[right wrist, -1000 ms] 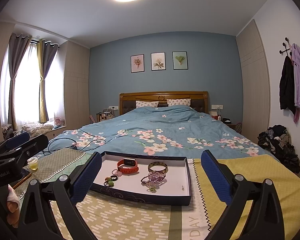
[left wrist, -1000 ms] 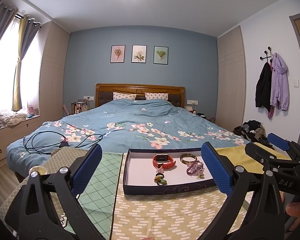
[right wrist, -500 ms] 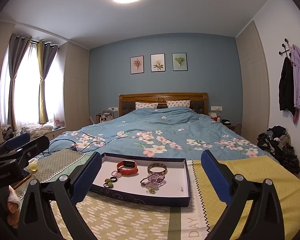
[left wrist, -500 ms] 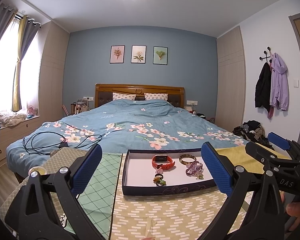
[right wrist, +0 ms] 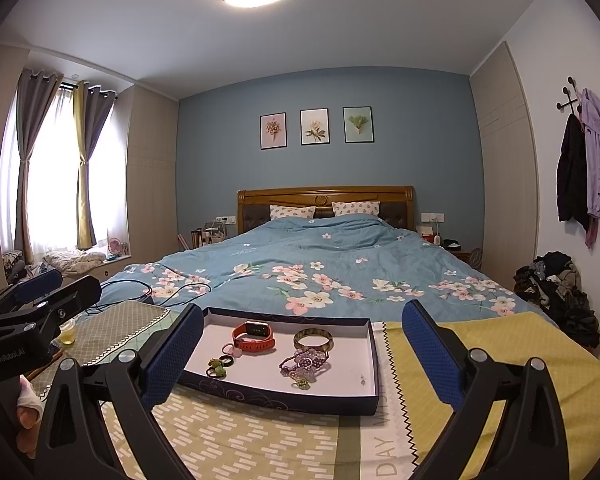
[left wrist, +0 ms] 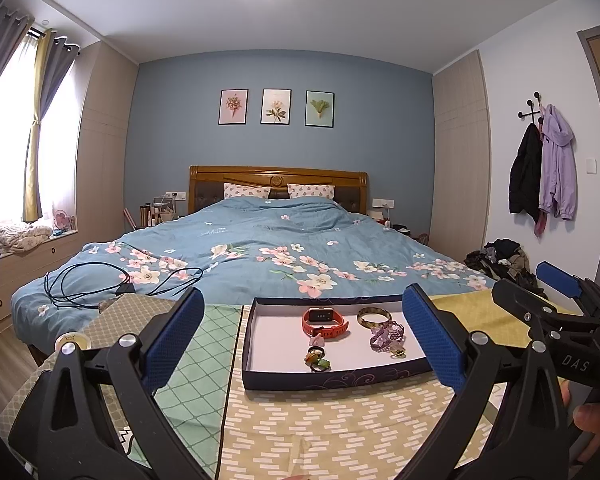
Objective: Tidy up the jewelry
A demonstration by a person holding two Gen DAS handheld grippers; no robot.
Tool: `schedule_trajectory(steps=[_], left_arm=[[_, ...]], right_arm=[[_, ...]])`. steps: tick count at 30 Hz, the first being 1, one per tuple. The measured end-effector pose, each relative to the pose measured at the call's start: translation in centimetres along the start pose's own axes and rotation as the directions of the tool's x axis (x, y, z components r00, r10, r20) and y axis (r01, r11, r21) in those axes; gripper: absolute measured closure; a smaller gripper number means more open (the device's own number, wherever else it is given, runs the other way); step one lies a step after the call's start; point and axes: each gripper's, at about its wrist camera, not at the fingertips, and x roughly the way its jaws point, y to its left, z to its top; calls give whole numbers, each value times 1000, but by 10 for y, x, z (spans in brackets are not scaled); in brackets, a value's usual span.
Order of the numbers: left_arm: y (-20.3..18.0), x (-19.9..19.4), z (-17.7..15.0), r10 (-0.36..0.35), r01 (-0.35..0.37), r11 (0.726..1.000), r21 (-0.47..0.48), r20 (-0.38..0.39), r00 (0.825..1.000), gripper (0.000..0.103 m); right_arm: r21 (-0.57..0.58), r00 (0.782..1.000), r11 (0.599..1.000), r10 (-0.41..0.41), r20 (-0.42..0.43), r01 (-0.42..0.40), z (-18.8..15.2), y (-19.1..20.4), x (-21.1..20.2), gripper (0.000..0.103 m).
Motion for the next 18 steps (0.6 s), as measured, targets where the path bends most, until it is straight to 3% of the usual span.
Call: schedule_trajectory(steps=[18], left_arm=[[0,4,15,-23,22,1000,-9,-20,1000,5]], right_arm=[[-5,999,1000,24,45,-23,21,2,-12,7]])
